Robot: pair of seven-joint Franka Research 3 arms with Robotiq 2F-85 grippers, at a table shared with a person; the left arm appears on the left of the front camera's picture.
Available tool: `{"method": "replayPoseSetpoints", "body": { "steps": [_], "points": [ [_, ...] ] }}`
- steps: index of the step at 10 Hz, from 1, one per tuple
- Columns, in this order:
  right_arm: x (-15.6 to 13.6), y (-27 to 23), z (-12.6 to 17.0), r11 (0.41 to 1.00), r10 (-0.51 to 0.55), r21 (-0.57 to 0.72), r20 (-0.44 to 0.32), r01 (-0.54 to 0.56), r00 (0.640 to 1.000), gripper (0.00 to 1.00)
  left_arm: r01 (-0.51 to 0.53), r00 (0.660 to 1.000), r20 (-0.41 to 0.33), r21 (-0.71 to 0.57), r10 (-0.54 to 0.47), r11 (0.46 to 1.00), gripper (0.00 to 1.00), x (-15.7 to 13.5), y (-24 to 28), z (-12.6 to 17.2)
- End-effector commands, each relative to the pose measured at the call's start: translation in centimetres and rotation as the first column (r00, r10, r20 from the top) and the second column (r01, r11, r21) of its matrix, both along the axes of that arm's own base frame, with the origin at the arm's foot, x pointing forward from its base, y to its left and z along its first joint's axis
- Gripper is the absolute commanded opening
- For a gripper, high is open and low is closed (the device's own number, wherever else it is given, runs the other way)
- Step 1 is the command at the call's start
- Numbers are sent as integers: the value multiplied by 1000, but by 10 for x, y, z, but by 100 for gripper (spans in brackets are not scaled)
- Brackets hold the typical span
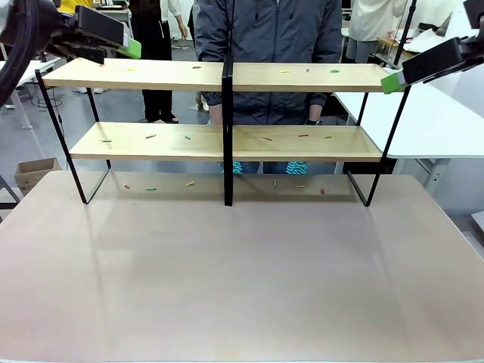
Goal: Clean the shelves.
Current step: Pick up the Duster when the human hands it over.
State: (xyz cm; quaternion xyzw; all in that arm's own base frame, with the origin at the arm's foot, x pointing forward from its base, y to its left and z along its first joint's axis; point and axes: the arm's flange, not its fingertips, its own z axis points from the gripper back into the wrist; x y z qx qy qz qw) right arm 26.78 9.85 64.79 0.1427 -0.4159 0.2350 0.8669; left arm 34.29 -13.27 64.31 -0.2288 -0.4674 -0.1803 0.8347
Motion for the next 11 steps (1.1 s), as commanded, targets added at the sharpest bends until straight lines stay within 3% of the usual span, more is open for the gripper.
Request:
{"method": "replayPoseSetpoints", "body": {
  "steps": [1,5,11],
  "points": [
    [3,-3,-1,1000,9,22,7,-9,1000,100,-59,998,-15,1,59,998,100,-7,-13,-10],
    [6,-4,-3,1000,3,27,0,-3,1000,100,-88,994,-57,56,91,995,100,-4,-19,-22],
    [9,-4,-6,1000,13,16,-11,-13,1000,100,-95,993,-60,77,100,992,100,-2,-21,-26]
  ]
}}
